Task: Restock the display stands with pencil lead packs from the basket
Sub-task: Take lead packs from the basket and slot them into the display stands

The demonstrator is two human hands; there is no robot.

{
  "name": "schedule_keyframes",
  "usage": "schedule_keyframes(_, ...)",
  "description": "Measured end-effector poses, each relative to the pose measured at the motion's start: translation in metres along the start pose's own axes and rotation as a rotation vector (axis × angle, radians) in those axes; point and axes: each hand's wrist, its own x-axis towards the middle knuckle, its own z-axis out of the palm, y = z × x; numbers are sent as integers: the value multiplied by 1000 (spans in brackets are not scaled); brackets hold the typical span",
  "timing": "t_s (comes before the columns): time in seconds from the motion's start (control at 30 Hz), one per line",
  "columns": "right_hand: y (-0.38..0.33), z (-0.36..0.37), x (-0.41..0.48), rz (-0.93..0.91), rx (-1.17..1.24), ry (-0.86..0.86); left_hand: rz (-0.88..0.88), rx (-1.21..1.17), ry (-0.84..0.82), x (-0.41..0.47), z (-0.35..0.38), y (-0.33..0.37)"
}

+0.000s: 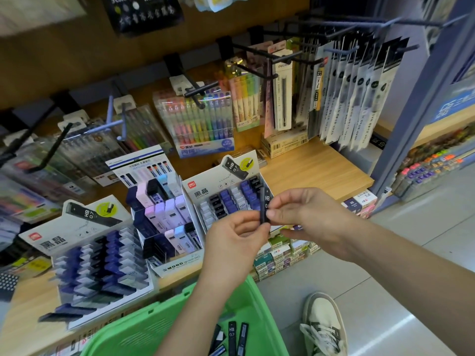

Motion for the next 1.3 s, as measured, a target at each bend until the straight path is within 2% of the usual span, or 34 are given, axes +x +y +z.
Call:
schedule_keyframes(0.07, 2, 2, 1, -2, -16, -5, 20, 37, -6, 1, -1, 0)
schedule_keyframes(0.17, 2, 5, 3, -18, -52, 8, 81, 259, 50, 6, -5, -5)
schedule_keyframes(0.2, 2, 5, 4, -32, -69, 12, 66, 246, 59, 9, -7, -5)
schedule_keyframes(0.3, 2, 6, 7, -72, -161, 14, -57, -45, -16, 21, -15, -1)
schedule_keyframes(0.37, 3, 5, 8, -87, -250, 11, -44, -84, -62, 29, -16, 1)
schedule_keyframes(0.43, 3, 1, 9, -91, -292, 49, 5, -10, -47, 38, -18, 2)
schedule_keyframes(0.53, 4, -15, 13, -61, -208, 185, 32, 105, 12, 61, -19, -6)
schedule_keyframes(0.67, 2, -38, 21, -15, -95, 303, 119, 437, 73, 86, -5, -26)
schedule_keyframes(0.83, 4, -42, 41, 81, -106, 244, 193, 635, 63, 98, 17, -46)
schedule_keyframes(0.97, 14, -44, 61, 113, -257, 244, 169, 633, 39, 101, 25, -52)
schedule_keyframes(1.1, 44, -44, 76, 205, -423, 204, 249, 684, 8, 105, 28, -53)
schedule_keyframes(1.17, 58, -37, 82, 234, -413, 158, 289, 693, -8, 105, 31, -53)
schedule_keyframes(1.3, 74, -26, 96, 165, -401, 191, 368, 688, 15, 106, 32, -57)
